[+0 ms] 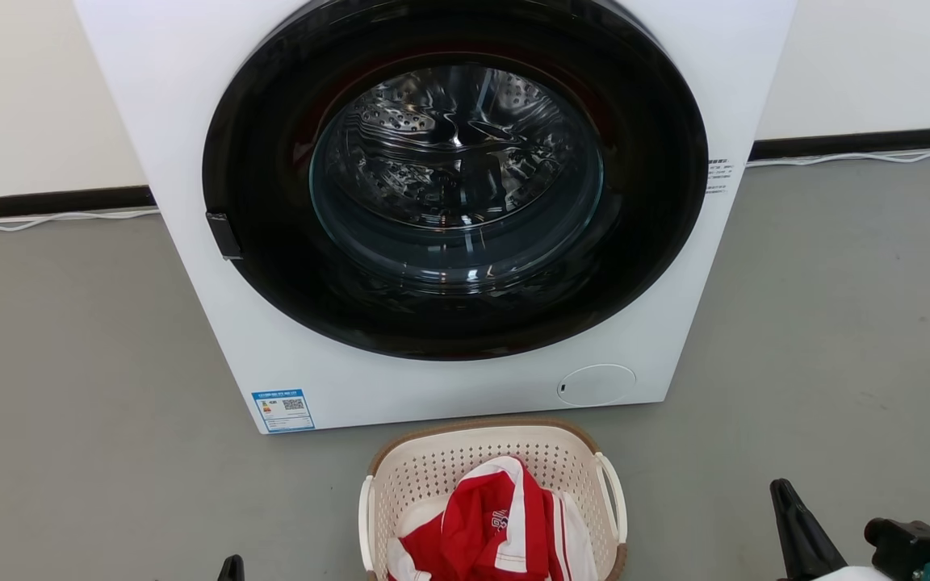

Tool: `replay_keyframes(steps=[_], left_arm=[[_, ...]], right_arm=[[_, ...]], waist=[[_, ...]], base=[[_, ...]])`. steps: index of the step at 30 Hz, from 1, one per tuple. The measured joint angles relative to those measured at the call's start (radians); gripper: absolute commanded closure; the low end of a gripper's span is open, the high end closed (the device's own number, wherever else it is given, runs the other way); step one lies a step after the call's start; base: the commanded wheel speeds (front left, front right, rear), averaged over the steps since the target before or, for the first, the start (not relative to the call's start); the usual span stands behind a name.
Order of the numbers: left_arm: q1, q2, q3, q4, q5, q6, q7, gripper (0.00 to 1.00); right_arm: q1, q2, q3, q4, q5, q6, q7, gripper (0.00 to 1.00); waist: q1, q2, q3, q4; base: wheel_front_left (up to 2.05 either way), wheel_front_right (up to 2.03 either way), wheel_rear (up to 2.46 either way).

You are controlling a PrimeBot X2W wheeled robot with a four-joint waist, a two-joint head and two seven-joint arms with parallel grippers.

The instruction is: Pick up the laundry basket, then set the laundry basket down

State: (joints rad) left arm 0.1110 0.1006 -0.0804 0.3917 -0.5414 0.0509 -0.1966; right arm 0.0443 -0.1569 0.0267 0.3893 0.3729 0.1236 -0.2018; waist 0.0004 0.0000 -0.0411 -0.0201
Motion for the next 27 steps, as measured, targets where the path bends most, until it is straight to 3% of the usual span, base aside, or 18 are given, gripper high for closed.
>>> replay_keyframes(steps=[27], left_arm=[[-0.037,-0.011,0.04,-0.029,-0.262,-0.043,0.074,1.0]], right_arm=[[-0.01,0.026,-0.04,-0.028,0.302,0.0,0.076,1.0]], waist=[[-0.0002,0.0,0.011,0.005]], base=[[0.0,0.0,0.0]])
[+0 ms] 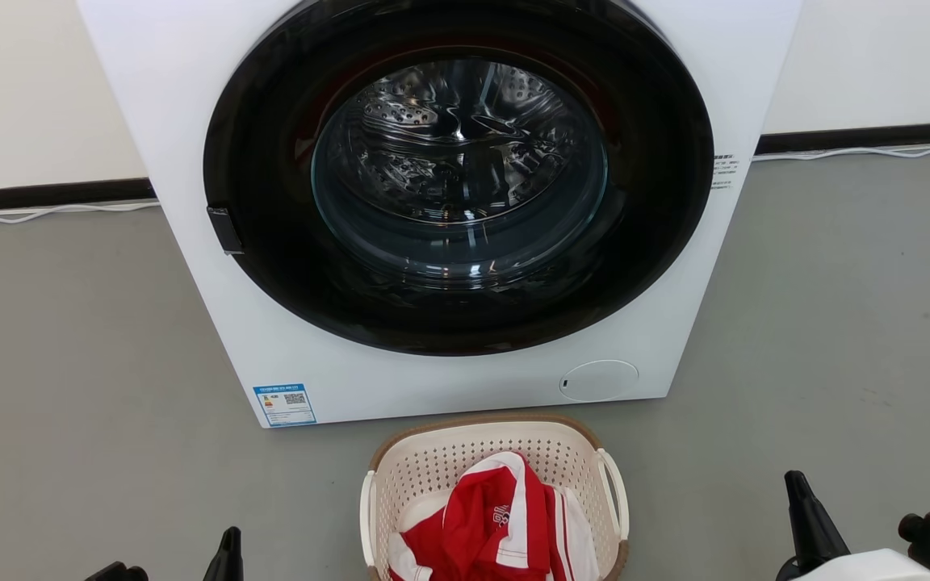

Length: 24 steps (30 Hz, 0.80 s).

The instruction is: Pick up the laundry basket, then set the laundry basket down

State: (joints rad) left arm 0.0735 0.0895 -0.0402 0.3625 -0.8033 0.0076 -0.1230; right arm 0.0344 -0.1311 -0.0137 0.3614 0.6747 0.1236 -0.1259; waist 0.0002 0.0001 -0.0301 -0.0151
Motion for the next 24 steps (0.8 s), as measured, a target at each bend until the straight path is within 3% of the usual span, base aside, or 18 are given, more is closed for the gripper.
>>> replay_keyframes(steps=[24], left_arm=[[-0.03,-0.016,0.036,-0.024,-0.227,-0.035,0.067,1.0]], right_arm=[[-0.031,0.025,-0.037,-0.025,0.266,0.0,0.066,1.0]], waist=[[-0.0001,0.0,0.01,0.004]], base=[[0.0,0.0,0.0]])
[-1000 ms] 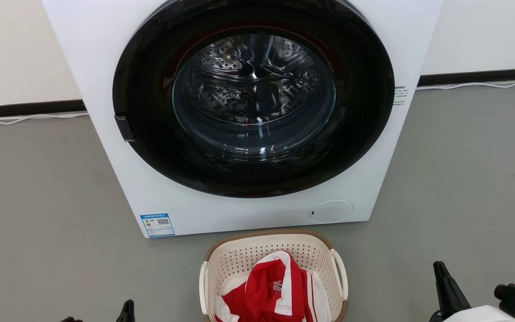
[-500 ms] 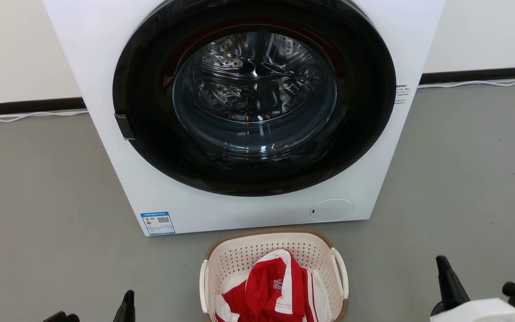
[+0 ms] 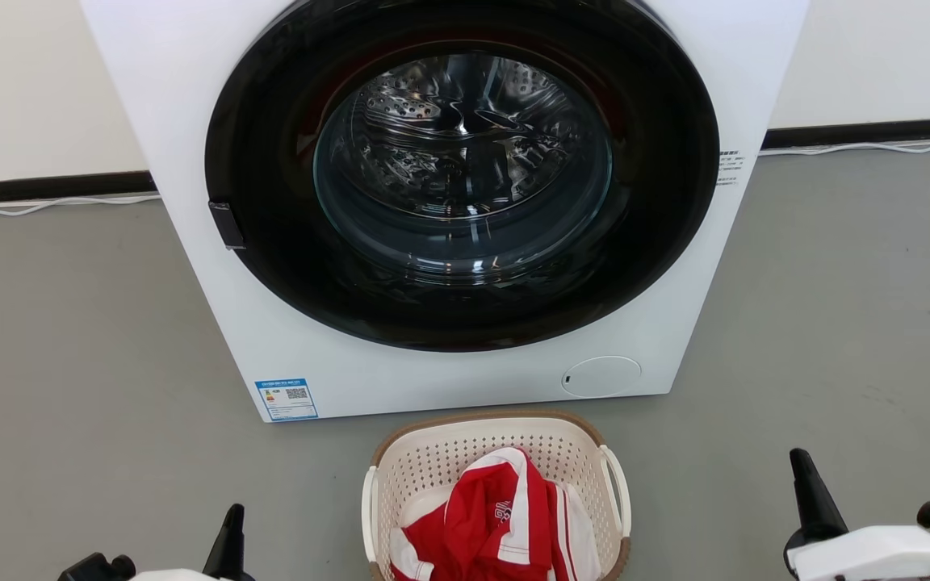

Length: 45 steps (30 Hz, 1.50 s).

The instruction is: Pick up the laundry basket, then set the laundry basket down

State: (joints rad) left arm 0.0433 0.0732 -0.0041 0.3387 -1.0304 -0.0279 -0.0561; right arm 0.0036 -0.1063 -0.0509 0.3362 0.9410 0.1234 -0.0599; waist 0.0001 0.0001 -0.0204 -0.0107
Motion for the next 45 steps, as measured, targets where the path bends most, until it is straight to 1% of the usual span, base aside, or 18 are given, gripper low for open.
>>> replay_keyframes(steps=[3,21,27,33,45], left_arm=[[-0.009,-0.002,0.003,-0.003,-0.031,0.0,0.011,1.0],[-0.035,-0.009,0.031,-0.022,-0.206,-0.034,0.058,1.0],[-0.038,-0.011,0.037,-0.027,-0.264,-0.036,0.079,1.0],[-0.058,-0.013,0.047,-0.035,-0.32,-0.053,0.093,1.0],[-0.077,-0.021,0.066,-0.049,-0.435,-0.071,0.127,1.0]], right_arm=[[-0.009,0.002,-0.006,-0.004,0.035,0.0,0.008,1.0],[-0.02,0.022,-0.028,-0.02,0.235,0.0,0.061,1.0],[-0.03,0.027,-0.04,-0.029,0.301,0.0,0.075,1.0],[-0.031,0.034,-0.046,-0.033,0.367,0.0,0.092,1.0],[-0.052,0.049,-0.063,-0.044,0.5,0.0,0.128,1.0]], waist=[[0.0,0.0,0.001,0.001],[0.0,0.0,0.008,0.004],[0.0,0.0,0.011,0.005],[-0.0001,0.0,0.013,0.006],[0.0,0.0,0.018,0.008]], base=[[0.0,0.0,0.0],[0.0,0.0,0.0],[0.0,0.0,0.0],[0.0,0.0,0.0],[0.0,0.0,0.0]])
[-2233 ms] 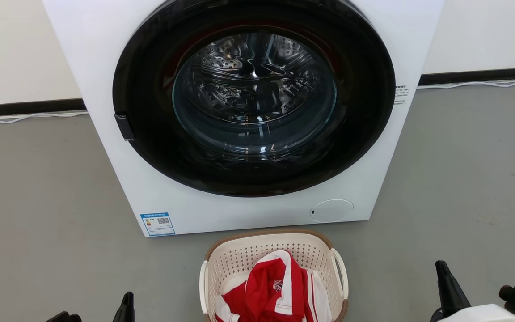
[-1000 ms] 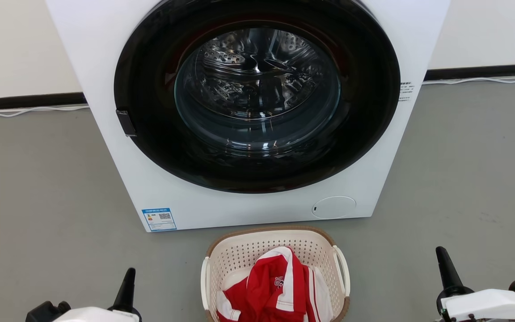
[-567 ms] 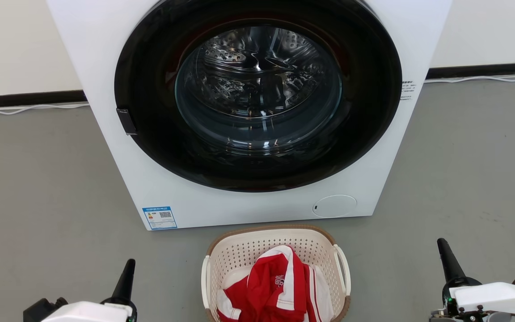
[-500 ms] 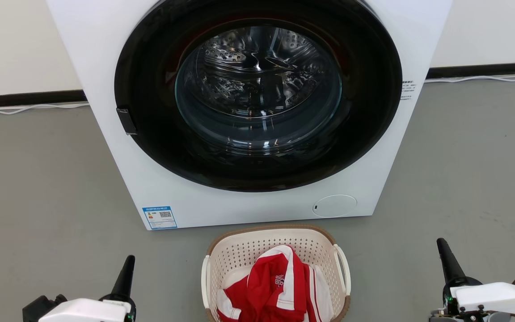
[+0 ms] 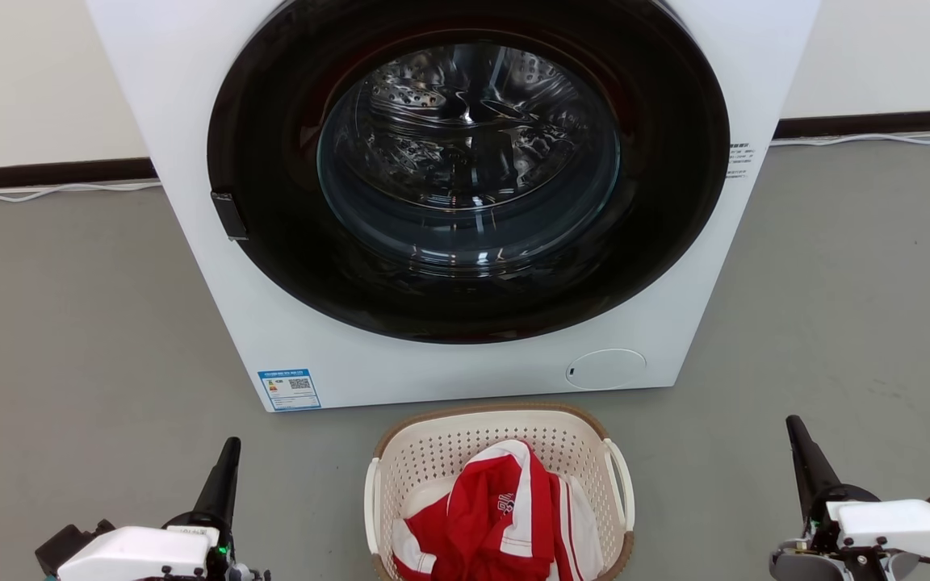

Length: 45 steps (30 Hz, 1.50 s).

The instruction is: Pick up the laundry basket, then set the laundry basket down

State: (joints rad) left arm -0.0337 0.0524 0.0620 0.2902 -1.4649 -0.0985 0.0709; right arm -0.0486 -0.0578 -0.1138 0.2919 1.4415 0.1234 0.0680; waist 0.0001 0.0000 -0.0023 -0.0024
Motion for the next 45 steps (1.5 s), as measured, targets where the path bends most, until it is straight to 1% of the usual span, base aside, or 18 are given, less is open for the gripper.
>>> replay_keyframes(steps=[15,45], left_arm=[[-0.019,-0.012,0.021,-0.014,-0.138,-0.022,0.036,1.0],[-0.019,-0.012,0.022,-0.014,-0.139,-0.025,0.036,1.0]], right_arm=[[-0.006,0.01,-0.018,-0.016,0.16,0.0,0.037,1.0],[-0.019,0.011,-0.018,-0.018,0.16,0.0,0.037,1.0]], waist=[[0.0,0.0,0.005,0.002],[0.0,0.0,0.005,0.002]], base=[[0.0,0.0,0.0],[0.0,0.0,0.0]])
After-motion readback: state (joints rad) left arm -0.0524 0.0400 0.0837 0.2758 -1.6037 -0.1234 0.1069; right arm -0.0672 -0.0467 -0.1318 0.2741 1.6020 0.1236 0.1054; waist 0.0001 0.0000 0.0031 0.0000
